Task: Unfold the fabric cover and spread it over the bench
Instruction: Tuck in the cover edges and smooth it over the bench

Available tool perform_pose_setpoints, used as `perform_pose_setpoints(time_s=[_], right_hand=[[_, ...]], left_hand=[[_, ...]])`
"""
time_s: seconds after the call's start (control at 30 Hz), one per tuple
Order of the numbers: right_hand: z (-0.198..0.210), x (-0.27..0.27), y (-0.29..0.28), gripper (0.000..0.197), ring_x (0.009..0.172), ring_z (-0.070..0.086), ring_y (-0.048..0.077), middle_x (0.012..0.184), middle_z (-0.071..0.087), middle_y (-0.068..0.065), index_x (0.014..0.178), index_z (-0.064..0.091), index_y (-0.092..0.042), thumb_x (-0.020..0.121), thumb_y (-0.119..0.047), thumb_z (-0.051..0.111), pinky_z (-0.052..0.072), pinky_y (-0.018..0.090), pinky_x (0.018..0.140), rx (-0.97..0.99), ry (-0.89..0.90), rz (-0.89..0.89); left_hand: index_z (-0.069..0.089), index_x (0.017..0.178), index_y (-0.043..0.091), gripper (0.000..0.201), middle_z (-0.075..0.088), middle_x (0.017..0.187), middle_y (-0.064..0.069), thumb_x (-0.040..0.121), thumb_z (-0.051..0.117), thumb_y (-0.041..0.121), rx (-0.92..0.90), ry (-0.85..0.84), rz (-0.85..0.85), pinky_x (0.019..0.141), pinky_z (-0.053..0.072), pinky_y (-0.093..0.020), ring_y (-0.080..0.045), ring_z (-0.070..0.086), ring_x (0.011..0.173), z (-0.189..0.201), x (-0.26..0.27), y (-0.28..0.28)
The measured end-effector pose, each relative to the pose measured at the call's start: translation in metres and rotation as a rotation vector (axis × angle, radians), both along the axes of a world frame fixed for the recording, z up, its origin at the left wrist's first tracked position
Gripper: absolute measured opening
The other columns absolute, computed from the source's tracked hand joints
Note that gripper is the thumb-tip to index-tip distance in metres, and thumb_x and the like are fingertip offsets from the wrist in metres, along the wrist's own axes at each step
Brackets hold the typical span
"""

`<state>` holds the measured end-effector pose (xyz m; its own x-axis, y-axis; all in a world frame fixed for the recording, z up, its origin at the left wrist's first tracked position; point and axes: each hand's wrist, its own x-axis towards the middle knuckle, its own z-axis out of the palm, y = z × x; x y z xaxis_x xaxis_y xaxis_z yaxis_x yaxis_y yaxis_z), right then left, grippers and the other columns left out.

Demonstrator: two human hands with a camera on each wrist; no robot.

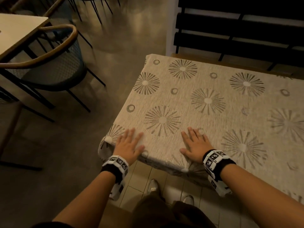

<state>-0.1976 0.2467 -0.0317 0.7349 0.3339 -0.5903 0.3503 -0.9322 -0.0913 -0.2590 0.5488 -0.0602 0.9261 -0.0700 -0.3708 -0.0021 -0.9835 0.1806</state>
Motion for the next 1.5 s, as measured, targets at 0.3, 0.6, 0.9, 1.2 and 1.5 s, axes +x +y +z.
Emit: perform_pose_setpoints(time_s=[0.3, 0.6, 0.9, 1.2, 1.5], right_hand=[[0.028, 0.035, 0.009, 0.062, 0.126, 0.038, 0.031, 0.145, 0.031, 0.010, 0.143, 0.031, -0.023, 0.088, -0.046, 0.050, 0.042, 0.043, 0.097, 0.041, -0.072, 0.082], [0.039, 0.127, 0.031, 0.035, 0.106, 0.059, 0.026, 0.119, 0.062, 0.010, 0.120, 0.059, -0.012, 0.092, -0.030, 0.050, 0.047, 0.034, 0.087, 0.065, 0.013, -0.104], [0.032, 0.250, -0.006, 0.033, 0.103, 0.054, 0.030, 0.118, 0.053, 0.011, 0.107, 0.059, -0.016, 0.089, -0.040, 0.046, 0.047, 0.039, 0.085, 0.086, -0.193, -0.276], [0.026, 0.395, -0.111, 0.095, 0.148, -0.002, 0.033, 0.162, -0.003, 0.004, 0.151, 0.013, -0.032, 0.075, -0.078, 0.048, 0.004, 0.061, 0.115, 0.004, -0.221, -0.659], [-0.010, 0.458, -0.100, 0.101, 0.140, 0.018, 0.037, 0.154, 0.025, 0.002, 0.146, 0.022, -0.042, 0.060, -0.089, 0.047, 0.019, 0.056, 0.113, 0.072, -0.035, -0.580]], left_hand=[[-0.001, 0.154, 0.030, 0.067, -0.010, 0.161, -0.007, 0.097, 0.019, 0.058, 0.056, -0.016, 0.256, 0.119, 0.000, -0.045, -0.029, -0.013, 0.147, 0.027, 0.037, 0.027], [0.001, 0.154, 0.025, 0.069, -0.008, 0.162, -0.007, 0.098, 0.029, 0.053, -0.022, 0.118, 0.216, 0.120, 0.004, -0.038, -0.027, -0.005, 0.149, 0.018, 0.088, 0.035], [0.031, 0.145, 0.022, 0.063, 0.027, 0.154, -0.007, 0.091, 0.043, 0.052, 0.059, -0.082, 0.030, 0.110, 0.032, -0.046, -0.028, 0.024, 0.141, 0.051, 0.227, 0.020], [0.007, 0.152, 0.038, 0.069, 0.006, 0.162, -0.006, 0.093, 0.032, 0.063, 0.128, 0.030, -0.148, 0.116, 0.017, -0.054, -0.037, 0.008, 0.146, 0.056, 0.462, -0.055], [0.006, 0.149, 0.048, 0.077, -0.005, 0.162, -0.007, 0.085, 0.037, 0.075, 0.097, 0.195, 0.121, 0.117, 0.018, -0.049, -0.038, 0.006, 0.147, 0.029, 0.544, -0.026]])
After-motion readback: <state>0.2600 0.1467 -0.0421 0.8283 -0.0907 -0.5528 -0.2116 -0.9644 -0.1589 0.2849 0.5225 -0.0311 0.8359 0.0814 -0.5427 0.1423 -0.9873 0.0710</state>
